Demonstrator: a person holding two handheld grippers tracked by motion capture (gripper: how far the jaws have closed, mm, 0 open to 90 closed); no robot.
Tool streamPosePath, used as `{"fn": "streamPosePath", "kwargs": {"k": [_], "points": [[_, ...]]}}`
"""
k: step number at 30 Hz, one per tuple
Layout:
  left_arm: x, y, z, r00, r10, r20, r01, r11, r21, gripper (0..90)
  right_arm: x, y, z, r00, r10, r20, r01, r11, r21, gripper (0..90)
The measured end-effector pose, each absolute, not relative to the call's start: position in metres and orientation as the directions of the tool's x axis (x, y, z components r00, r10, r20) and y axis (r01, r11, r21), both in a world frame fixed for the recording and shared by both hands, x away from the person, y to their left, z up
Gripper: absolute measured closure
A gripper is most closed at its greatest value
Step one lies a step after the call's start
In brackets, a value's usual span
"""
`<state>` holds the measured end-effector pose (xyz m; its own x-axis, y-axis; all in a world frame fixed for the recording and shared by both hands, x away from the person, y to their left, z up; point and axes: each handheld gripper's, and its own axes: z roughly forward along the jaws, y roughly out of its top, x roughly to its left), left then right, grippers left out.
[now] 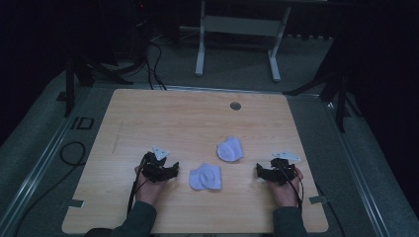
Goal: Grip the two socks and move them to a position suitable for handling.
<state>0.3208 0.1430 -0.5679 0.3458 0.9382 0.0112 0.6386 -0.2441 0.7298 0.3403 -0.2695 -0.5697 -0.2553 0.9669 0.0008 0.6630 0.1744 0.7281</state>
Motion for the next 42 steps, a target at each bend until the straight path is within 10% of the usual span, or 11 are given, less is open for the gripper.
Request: {"fn": "streamPosePath", "kwargs": {"k": [17, 42], "points": [[0.321, 0.142, -0.568, 0.347, 0.938, 0.011, 0.639, -0.245, 0.730, 28.1, 0.336, -0.268, -0.566, -0.282, 0.959, -0.001, 0.673, 0.199, 0.713, 19.8], [0.320, 0.140, -0.568, 0.360, 0.933, 0.011, 0.636, -0.253, 0.729, 28.1, 0.324, -0.256, -0.552, -0.391, 0.920, 0.016, 0.675, 0.275, 0.684, 60.7]]}}
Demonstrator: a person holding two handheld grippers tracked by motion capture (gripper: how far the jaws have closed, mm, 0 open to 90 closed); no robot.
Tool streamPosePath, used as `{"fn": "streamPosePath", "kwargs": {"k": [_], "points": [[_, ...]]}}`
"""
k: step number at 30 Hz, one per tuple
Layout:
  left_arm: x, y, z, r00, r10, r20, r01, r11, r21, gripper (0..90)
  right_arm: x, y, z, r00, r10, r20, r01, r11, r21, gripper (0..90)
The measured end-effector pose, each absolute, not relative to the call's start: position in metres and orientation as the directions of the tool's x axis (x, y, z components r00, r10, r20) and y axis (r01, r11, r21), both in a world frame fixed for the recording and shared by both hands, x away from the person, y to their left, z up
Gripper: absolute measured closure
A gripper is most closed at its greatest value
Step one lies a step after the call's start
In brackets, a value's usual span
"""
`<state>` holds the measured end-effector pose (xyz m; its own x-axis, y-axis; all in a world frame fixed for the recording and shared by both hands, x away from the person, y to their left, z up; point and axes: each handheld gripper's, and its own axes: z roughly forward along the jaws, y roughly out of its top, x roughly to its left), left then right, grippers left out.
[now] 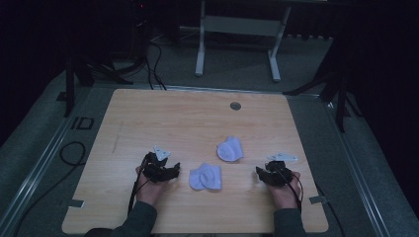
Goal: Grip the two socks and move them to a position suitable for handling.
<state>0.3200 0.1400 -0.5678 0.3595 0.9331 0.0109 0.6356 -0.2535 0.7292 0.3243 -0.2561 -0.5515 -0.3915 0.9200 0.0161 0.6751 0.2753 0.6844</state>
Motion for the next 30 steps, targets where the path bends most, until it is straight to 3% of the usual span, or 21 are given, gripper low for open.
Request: {"fn": "streamPosePath", "kwargs": {"k": [14, 27, 30], "points": [[0.320, 0.140, -0.568, 0.361, 0.932, 0.010, 0.635, -0.254, 0.730, 28.0, 0.313, -0.230, -0.546, -0.504, 0.864, -0.015, 0.636, 0.382, 0.670, 85.6], [0.320, 0.140, -0.568, 0.369, 0.930, 0.009, 0.631, -0.258, 0.731, 28.5, 0.301, -0.196, -0.537, -0.580, 0.814, -0.023, 0.596, 0.444, 0.669, 89.7], [0.319, 0.141, -0.567, 0.370, 0.929, 0.008, 0.634, -0.259, 0.729, 32.3, 0.301, -0.183, -0.534, -0.617, 0.786, -0.042, 0.572, 0.485, 0.662, 89.6]]}}
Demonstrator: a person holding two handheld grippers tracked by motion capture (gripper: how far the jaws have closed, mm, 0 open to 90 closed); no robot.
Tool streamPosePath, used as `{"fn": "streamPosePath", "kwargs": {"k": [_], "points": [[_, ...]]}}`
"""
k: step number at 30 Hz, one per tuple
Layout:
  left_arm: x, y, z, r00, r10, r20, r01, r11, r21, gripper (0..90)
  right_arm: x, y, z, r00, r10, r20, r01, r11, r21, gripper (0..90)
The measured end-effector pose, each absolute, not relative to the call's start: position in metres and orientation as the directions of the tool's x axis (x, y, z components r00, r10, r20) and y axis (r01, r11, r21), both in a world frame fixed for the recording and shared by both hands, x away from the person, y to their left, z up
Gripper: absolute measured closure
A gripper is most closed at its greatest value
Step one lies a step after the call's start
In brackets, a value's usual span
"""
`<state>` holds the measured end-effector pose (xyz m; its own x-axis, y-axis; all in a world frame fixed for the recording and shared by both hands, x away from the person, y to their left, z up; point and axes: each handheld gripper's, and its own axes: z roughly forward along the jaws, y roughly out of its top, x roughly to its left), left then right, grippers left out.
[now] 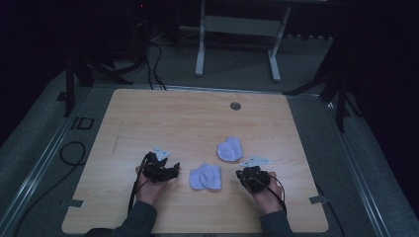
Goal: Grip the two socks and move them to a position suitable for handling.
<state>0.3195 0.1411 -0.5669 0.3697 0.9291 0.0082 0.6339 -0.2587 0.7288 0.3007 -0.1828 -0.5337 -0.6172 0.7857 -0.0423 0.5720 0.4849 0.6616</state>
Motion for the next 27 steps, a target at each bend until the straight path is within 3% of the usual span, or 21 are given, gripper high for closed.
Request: {"fn": "streamPosePath", "kwargs": {"k": [11, 17, 27], "points": [[0.317, 0.141, -0.564, 0.364, 0.931, 0.008, 0.644, -0.258, 0.720, 45.9, 0.301, -0.136, -0.517, -0.733, 0.679, -0.033, 0.500, 0.572, 0.650, 89.4], [0.317, 0.141, -0.564, 0.366, 0.930, 0.007, 0.644, -0.259, 0.720, 47.0, 0.299, -0.109, -0.514, -0.783, 0.621, -0.028, 0.461, 0.609, 0.645, 88.8], [0.318, 0.141, -0.564, 0.369, 0.929, 0.006, 0.641, -0.260, 0.722, 46.6, 0.300, -0.077, -0.527, -0.821, 0.570, -0.023, 0.450, 0.673, 0.587, 77.7]]}}
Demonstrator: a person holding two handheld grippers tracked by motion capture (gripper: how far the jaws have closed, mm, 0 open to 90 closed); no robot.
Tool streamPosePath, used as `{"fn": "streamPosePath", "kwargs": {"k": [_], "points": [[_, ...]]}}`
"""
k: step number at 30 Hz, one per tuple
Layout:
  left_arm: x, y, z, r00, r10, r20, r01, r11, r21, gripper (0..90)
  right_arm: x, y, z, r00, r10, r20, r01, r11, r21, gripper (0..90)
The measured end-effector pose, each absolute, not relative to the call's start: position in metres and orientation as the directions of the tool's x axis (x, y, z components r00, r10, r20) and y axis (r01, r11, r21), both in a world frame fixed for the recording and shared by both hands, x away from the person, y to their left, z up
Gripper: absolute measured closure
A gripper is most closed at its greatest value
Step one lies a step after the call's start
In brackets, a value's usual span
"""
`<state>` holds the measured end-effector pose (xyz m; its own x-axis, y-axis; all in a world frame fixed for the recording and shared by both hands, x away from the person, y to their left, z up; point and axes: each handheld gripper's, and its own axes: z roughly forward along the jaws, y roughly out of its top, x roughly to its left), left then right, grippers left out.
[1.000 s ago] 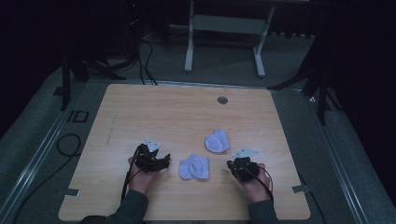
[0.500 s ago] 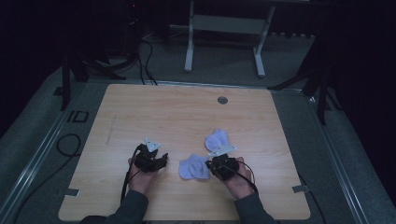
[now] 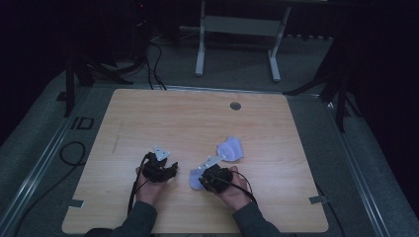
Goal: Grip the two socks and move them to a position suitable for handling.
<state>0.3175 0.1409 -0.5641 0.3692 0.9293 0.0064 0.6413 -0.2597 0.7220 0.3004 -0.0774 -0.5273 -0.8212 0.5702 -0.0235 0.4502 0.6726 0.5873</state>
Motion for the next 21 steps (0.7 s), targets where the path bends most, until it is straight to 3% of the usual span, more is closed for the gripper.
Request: {"fn": "streamPosePath", "kwargs": {"k": [5, 13, 21], "points": [[0.318, 0.141, -0.564, 0.372, 0.928, 0.007, 0.640, -0.262, 0.722, 46.5, 0.305, -0.073, -0.544, -0.809, 0.587, -0.026, 0.474, 0.679, 0.561, 76.2], [0.317, 0.140, -0.564, 0.370, 0.929, 0.005, 0.644, -0.260, 0.720, 48.0, 0.309, -0.077, -0.545, -0.781, 0.624, 0.006, 0.515, 0.639, 0.571, 87.3], [0.314, 0.138, -0.560, 0.398, 0.917, -0.020, 0.649, -0.266, 0.713, 62.7, 0.309, -0.077, -0.545, -0.779, 0.627, 0.005, 0.517, 0.638, 0.571, 87.9]]}}
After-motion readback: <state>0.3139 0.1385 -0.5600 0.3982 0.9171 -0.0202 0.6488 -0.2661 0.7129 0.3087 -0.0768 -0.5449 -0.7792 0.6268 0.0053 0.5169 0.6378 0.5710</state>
